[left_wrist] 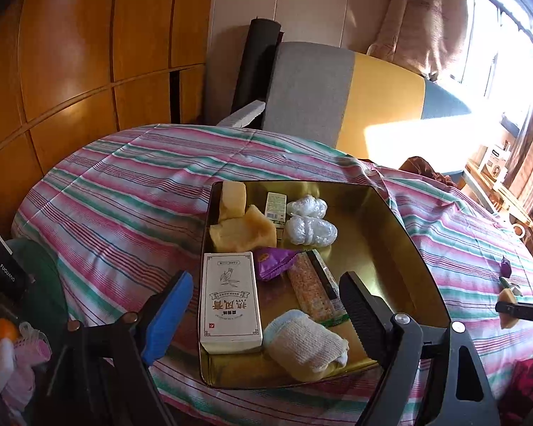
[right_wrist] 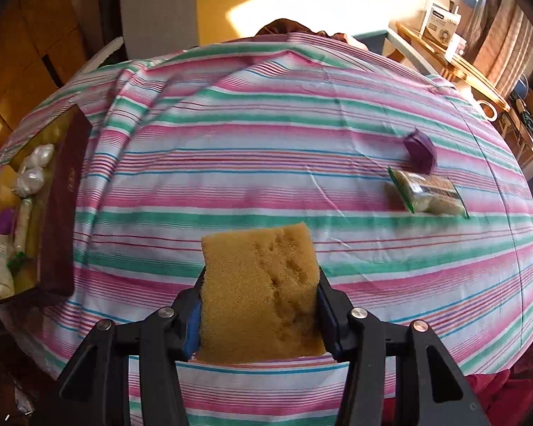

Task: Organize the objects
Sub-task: 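Carry the yellow sponge into the tray and open the right gripper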

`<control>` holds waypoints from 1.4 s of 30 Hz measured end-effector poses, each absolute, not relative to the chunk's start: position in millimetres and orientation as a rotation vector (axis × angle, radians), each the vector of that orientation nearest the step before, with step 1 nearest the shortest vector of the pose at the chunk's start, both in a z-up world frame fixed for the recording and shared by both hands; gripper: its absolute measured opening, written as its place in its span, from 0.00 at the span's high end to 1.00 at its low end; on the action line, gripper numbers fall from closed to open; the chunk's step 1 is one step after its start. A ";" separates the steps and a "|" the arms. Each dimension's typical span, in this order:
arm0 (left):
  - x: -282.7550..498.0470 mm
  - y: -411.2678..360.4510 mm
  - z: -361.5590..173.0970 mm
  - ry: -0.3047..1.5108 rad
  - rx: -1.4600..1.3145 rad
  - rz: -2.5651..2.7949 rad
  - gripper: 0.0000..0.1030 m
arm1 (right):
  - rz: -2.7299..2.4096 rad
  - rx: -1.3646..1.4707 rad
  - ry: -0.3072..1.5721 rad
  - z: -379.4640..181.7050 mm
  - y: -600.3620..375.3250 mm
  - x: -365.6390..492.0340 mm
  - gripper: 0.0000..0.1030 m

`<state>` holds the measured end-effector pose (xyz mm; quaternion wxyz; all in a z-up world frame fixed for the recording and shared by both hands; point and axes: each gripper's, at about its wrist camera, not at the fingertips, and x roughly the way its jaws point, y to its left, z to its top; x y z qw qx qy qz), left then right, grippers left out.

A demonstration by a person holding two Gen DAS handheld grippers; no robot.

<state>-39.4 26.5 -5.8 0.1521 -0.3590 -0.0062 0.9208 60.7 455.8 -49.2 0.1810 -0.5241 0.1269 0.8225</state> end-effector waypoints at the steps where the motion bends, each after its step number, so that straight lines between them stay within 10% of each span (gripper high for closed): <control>1: -38.9 25.4 -6.3 -0.019 -1.030 2.645 0.17 | 2.364 -1.476 0.352 -42.9 448.2 49.4 0.49; 11: -40.1 -1.2 -4.4 -0.108 -1.025 2.665 0.17 | 2.747 -1.566 0.218 11.3 303.7 -49.5 0.49; 24: -51.3 -38.5 -24.0 -0.191 -1.128 2.700 0.17 | 2.572 -1.906 0.097 -80.1 215.1 -175.4 0.46; 42: -41.4 -23.0 -12.6 -0.123 -1.069 2.698 0.17 | 2.777 -1.686 0.221 -40.5 215.6 -127.3 0.29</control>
